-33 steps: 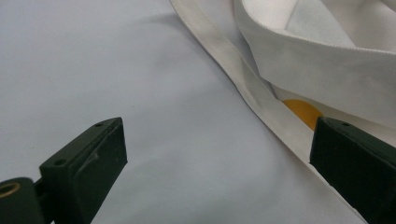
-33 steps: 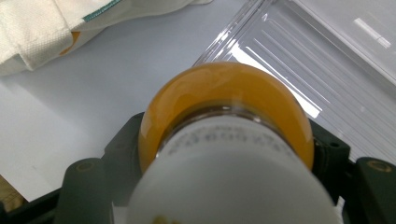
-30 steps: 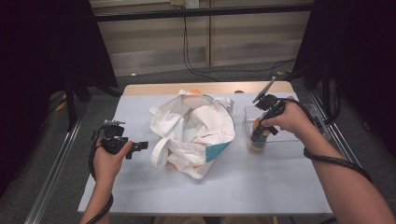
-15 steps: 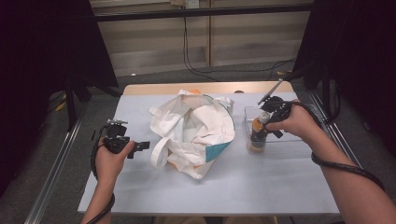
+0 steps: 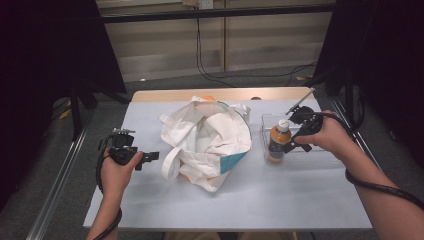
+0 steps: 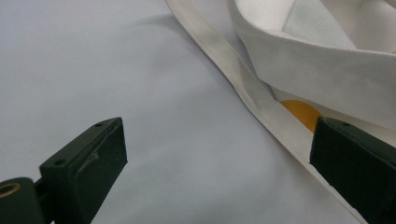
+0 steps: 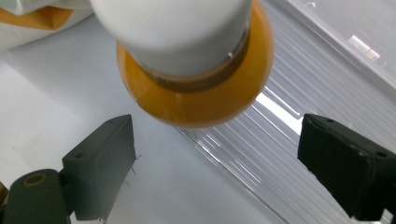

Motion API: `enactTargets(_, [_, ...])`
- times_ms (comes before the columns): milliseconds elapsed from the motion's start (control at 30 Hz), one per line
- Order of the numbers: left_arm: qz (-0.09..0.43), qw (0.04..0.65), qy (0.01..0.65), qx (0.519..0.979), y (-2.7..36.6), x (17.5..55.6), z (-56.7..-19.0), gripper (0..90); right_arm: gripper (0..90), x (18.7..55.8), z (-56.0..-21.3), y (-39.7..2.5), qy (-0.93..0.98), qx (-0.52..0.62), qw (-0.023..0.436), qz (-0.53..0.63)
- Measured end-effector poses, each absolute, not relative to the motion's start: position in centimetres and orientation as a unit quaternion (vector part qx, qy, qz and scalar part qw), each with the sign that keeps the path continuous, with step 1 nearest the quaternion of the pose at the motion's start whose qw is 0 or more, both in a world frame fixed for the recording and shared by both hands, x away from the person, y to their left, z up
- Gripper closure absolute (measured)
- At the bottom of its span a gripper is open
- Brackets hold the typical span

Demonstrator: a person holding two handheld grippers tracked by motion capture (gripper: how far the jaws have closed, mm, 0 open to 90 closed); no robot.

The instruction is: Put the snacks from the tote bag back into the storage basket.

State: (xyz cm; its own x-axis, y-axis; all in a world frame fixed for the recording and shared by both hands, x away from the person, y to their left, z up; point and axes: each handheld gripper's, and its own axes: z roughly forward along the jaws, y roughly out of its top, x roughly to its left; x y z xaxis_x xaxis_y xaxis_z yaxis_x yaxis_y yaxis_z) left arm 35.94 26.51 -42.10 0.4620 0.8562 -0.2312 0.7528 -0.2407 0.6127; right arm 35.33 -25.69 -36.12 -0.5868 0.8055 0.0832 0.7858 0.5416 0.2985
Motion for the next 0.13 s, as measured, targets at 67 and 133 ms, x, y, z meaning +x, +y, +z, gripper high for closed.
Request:
enactTargets(67, [0.075,0.340,0.513,0.785,26.53,35.91,-42.11,3.8,10.2,35.10,-36.23,-25.81,0.877,0.454,0.031,0.152])
enactTargets(133, [0.074,0.344,0.515,0.781,26.53,35.86,-42.19,3.8,10.0,34.96,-36.33,-26.07,0.878,0.451,0.031,0.156])
